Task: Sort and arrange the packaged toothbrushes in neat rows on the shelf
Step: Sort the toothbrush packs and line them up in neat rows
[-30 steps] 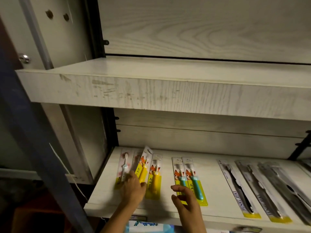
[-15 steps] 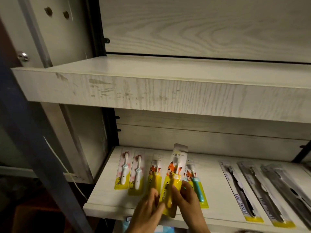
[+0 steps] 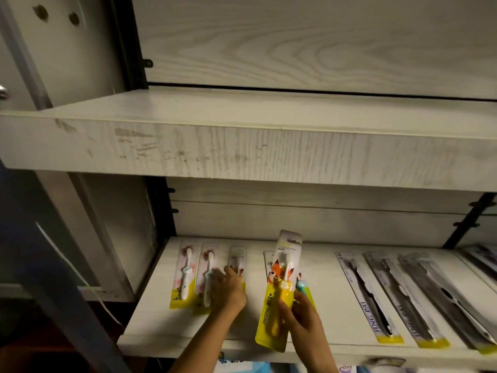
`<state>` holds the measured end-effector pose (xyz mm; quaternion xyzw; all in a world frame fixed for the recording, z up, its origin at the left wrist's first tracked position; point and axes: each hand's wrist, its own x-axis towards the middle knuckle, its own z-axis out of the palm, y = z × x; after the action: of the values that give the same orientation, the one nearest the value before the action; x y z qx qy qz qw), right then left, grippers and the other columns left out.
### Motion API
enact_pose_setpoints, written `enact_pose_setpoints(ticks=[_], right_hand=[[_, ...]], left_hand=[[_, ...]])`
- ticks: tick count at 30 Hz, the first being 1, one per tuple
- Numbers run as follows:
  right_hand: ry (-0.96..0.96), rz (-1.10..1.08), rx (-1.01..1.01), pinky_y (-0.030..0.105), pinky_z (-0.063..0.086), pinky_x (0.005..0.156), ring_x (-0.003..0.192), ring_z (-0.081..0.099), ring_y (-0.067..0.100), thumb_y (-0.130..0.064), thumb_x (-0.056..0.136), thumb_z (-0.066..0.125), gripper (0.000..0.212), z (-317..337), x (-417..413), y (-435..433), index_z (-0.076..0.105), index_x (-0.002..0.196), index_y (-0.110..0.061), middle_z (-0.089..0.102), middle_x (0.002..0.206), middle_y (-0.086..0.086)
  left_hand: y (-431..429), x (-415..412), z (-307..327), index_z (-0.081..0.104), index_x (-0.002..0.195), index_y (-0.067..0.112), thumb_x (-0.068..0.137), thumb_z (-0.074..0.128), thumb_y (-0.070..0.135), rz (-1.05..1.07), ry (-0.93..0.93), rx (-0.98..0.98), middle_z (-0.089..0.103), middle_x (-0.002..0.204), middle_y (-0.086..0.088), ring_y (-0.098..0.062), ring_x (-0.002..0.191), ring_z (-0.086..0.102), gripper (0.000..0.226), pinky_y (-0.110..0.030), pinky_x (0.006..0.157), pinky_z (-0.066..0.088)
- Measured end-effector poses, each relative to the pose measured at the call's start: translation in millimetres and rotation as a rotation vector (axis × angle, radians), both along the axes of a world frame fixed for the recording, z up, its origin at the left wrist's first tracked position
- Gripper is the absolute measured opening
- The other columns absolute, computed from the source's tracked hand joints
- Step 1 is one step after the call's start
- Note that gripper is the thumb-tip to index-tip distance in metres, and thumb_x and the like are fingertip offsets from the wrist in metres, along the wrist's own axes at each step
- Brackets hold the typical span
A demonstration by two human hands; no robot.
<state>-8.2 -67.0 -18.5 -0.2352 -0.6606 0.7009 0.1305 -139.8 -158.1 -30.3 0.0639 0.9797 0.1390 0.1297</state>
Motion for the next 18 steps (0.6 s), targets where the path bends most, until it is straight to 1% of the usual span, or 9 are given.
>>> enact_pose_setpoints(ticks=[2,4,7,8,10,11,13,16,18], right_hand=[[0.000,0.000,0.014,0.020,0.052,0.062,0.078,0.067,0.015,-0.009,0.088,0.059,0.016,1,1,0,0.058,0.099,-0.020,0.071,0.085,0.007],[0.003,-0.003,0.031,0.019,0.052,0.063,0.081,0.067,0.016,-0.011,0.088,0.059,0.017,1,2,2,0.057,0.100,-0.022,0.071,0.087,0.006],[-0.007,-0.007,0.058,0.023,0.054,0.071,0.089,0.067,0.018,-0.015,0.088,0.060,0.021,2,3,6,0.057,0.106,-0.024,0.071,0.093,0.005],[-0.007,-0.004,0.070,0.026,0.054,0.075,0.090,0.067,0.019,-0.016,0.088,0.060,0.022,1,4,8,0.057,0.107,-0.024,0.071,0.094,0.004],[-0.017,0.003,0.088,0.030,0.055,0.079,0.090,0.068,0.019,-0.015,0.087,0.061,0.023,1,7,15,0.058,0.108,-0.024,0.072,0.094,0.003],[-0.037,0.004,0.101,0.030,0.056,0.079,0.090,0.068,0.018,-0.016,0.088,0.060,0.022,1,9,20,0.057,0.109,-0.024,0.071,0.095,0.002],[-0.096,0.003,0.159,0.029,0.056,0.077,0.090,0.067,0.017,-0.023,0.090,0.057,0.022,3,14,37,0.054,0.112,-0.026,0.069,0.099,0.001],[-0.233,-0.042,0.270,0.038,0.059,0.076,0.089,0.067,0.021,-0.031,0.092,0.053,0.027,-4,15,81,0.051,0.117,-0.021,0.066,0.106,0.007],[-0.351,-0.041,0.422,0.039,0.057,0.079,0.087,0.065,0.022,-0.027,0.094,0.052,0.018,-8,11,111,0.053,0.109,-0.016,0.067,0.107,0.011]], left_hand=[[-1,-3,4,0.022,0.136,0.004,0.088,0.059,0.019,0.061,-0.075,0.056,0.022,0.147,-0.021,-0.033,0.137,0.025,0.062,-0.034,0.108,0.032],[-2,-5,5,0.026,0.136,0.003,0.084,0.065,0.020,0.093,-0.125,0.126,0.030,0.143,-0.018,-0.030,0.133,0.035,0.067,-0.030,0.103,0.037],[-4,-4,-7,0.045,0.128,0.008,0.085,0.058,0.016,0.053,-0.075,0.215,0.048,0.134,-0.013,-0.026,0.124,0.046,0.045,-0.030,0.101,0.041],[-6,-2,-10,0.049,0.123,0.007,0.087,0.055,0.016,0.048,-0.048,0.278,0.053,0.128,-0.012,-0.027,0.119,0.050,0.038,-0.030,0.097,0.043],[-10,3,-16,0.052,0.117,0.004,0.090,0.057,0.019,0.085,0.044,0.480,0.057,0.118,-0.011,-0.027,0.108,0.055,0.031,-0.022,0.083,0.041],[-12,7,-17,0.050,0.120,0.002,0.090,0.058,0.020,0.104,0.104,0.588,0.057,0.117,-0.013,-0.029,0.108,0.056,0.036,-0.023,0.081,0.039],[-15,18,-19,0.040,0.134,0.002,0.090,0.057,0.020,0.146,0.121,0.777,0.056,0.123,-0.018,-0.033,0.113,0.054,0.051,-0.032,0.093,0.041],[-15,34,-19,0.032,0.143,0.011,0.092,0.055,0.021,0.265,-0.141,1.103,0.046,0.137,-0.006,-0.025,0.130,0.040,0.057,-0.036,0.109,0.027],[-13,39,-25,0.034,0.143,0.017,0.091,0.057,0.024,0.343,-0.263,1.218,0.040,0.144,-0.004,-0.024,0.134,0.035,0.057,-0.039,0.113,0.022]])
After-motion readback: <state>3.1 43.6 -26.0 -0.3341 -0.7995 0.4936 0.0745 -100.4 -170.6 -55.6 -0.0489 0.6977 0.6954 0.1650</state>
